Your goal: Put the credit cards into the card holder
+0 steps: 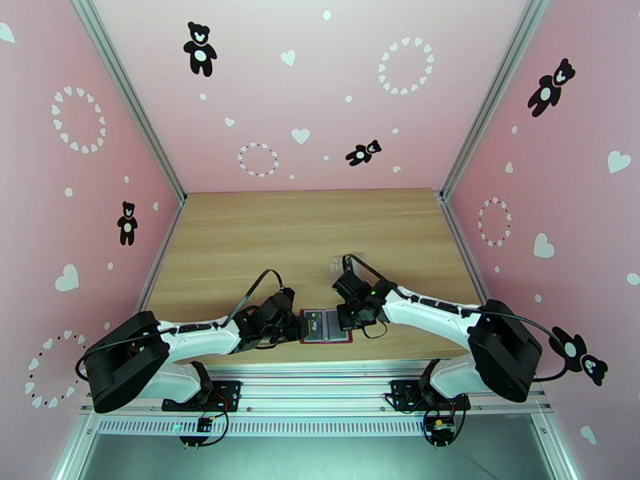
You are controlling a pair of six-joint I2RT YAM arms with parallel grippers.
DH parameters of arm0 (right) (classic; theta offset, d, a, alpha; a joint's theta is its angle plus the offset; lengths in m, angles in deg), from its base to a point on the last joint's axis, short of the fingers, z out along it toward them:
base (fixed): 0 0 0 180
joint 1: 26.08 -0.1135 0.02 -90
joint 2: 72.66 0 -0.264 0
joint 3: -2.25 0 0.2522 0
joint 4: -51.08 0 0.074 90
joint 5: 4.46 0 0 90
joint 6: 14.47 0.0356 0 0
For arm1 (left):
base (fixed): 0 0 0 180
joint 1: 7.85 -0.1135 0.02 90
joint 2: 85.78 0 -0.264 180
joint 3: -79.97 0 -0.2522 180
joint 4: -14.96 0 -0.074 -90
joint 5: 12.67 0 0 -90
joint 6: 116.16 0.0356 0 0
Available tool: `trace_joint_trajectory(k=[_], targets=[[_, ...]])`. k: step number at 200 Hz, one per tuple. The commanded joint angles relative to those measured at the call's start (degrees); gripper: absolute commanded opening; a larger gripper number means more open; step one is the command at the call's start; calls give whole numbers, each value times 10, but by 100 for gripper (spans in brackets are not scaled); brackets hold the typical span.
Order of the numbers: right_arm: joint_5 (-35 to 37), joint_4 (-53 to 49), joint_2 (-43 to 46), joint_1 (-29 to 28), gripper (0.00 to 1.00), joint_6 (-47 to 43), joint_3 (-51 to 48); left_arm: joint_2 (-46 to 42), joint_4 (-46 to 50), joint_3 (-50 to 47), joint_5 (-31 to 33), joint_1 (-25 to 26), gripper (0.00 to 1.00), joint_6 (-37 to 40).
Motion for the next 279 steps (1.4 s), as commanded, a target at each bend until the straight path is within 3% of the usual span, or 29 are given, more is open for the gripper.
trace_joint_trajectory(k=[1, 123, 170, 257, 279], targets=[[-29, 26, 8, 8, 0, 4, -13, 3, -61, -4, -34, 6, 36, -10], [-141, 121, -17, 18, 0, 13, -25, -33, -170, -11, -87, 6, 32, -16], [-134, 102, 19, 33, 0, 9, -37, -31, -192, -4, -90, 13, 30, -9], [-125, 54, 101, 104, 0, -13, -88, 116, -220, 88, -110, 36, 30, -1], [-125, 49, 106, 110, 0, -17, -92, 140, -215, 105, -111, 38, 39, 3]])
